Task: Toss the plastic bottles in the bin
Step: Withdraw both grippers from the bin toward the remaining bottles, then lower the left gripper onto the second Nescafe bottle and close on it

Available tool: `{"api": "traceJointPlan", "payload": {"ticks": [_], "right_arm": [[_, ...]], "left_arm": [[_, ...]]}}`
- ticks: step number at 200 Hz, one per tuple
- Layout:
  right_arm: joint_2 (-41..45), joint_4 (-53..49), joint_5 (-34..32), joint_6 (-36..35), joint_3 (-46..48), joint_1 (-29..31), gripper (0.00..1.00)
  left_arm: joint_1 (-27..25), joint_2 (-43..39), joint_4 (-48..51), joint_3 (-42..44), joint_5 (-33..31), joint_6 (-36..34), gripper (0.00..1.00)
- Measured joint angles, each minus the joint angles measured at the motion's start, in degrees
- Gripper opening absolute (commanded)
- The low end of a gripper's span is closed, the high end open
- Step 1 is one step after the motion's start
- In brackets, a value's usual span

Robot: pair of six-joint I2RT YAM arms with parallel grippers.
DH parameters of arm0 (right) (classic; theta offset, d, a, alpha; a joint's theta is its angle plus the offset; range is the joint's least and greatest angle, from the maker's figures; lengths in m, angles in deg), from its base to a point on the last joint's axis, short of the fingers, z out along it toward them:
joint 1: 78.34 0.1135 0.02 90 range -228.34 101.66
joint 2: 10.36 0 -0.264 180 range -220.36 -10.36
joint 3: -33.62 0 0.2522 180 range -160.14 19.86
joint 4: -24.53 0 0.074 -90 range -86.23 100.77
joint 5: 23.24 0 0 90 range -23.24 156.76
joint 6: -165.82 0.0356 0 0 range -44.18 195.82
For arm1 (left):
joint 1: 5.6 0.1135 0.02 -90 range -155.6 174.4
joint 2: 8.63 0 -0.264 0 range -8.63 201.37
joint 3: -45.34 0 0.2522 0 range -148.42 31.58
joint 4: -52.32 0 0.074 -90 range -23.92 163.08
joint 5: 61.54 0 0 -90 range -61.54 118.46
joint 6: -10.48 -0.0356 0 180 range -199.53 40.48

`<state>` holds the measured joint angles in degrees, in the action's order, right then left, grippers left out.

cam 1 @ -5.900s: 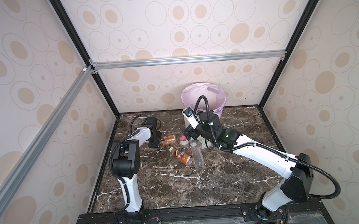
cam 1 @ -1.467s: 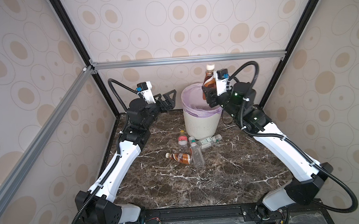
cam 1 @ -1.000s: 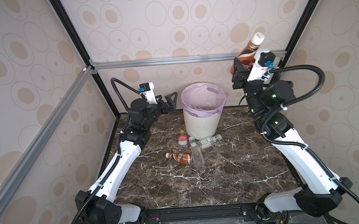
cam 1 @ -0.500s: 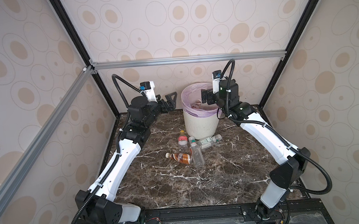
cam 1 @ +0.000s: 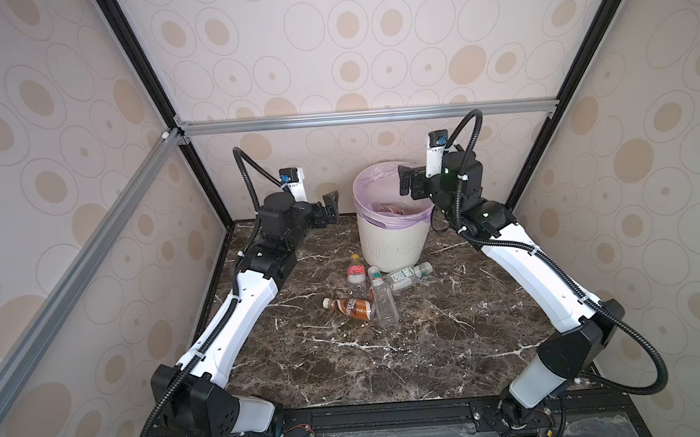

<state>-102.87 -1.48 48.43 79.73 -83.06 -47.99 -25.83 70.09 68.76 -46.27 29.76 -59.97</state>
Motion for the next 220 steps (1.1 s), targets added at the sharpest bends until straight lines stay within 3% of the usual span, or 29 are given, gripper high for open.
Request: {"api": "traceJointPlan", "payload": {"ticks": [61, 168, 220], "right_arm": [[5.38, 1.18, 2.82, 0.72, 8.92, 0.5, 0.99], [14.38, 0.22, 6.14, -3.54, 26.25, 10.1, 0.99], [14.62, 0.42, 6.32, -1.9, 35.23, 12.7, 1.0]], "left_arm": [[0.26, 6.19, 11.74, -4.13, -0.35, 2.75, 0.99], [0.26, 2.45, 20.33, 14.91, 4.42, 21.92, 0.99], [0.26, -7.13, 17.11, 30.21, 9.03, 41.27, 0.99]]}}
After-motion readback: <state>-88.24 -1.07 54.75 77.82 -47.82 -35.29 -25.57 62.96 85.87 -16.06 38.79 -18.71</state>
